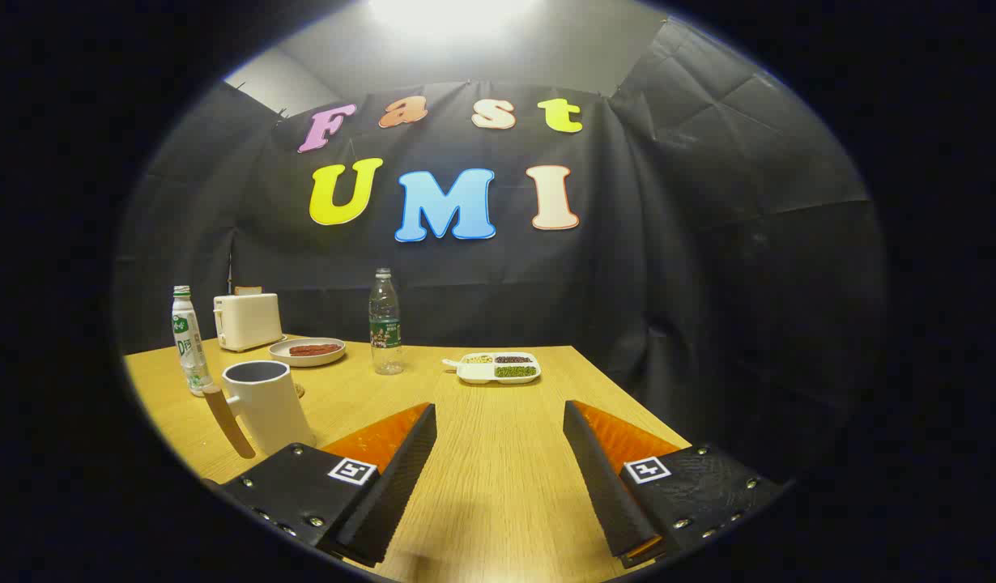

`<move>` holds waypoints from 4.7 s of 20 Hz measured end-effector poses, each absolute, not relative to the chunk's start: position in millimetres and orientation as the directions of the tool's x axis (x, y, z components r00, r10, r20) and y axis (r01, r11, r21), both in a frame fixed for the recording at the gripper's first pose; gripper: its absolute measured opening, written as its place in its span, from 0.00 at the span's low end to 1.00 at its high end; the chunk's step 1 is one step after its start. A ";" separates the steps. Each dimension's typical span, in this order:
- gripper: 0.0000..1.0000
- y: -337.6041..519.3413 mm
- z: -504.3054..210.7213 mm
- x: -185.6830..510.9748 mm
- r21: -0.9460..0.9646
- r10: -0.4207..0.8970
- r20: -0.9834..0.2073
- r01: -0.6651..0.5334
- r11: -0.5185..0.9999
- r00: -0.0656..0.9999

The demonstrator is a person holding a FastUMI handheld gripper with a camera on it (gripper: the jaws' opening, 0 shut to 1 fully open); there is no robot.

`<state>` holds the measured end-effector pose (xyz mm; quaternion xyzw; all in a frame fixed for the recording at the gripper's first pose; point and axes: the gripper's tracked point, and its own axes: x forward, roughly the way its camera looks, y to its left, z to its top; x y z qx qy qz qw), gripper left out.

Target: Take the bottle from table, then pour the juice into the cup, finally place the bottle on the coaster

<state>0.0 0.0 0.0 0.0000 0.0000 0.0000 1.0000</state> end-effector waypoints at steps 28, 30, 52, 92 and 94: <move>0.96 -1.0 1.0 0.1 0.004 -0.004 0.003 0.004 1.000 1.000; 0.96 -1.4 -0.1 2.6 0.003 -0.006 0.002 0.006 1.000 1.000; 0.96 60.7 120.2 -8.1 -0.012 -0.190 0.069 0.191 0.981 0.979; 0.76 491.2 8.9 49.5 0.037 0.165 -0.079 -0.162 0.986 0.983; 0.74 488.7 10.8 49.7 0.046 0.139 -0.070 -0.136 0.990 0.988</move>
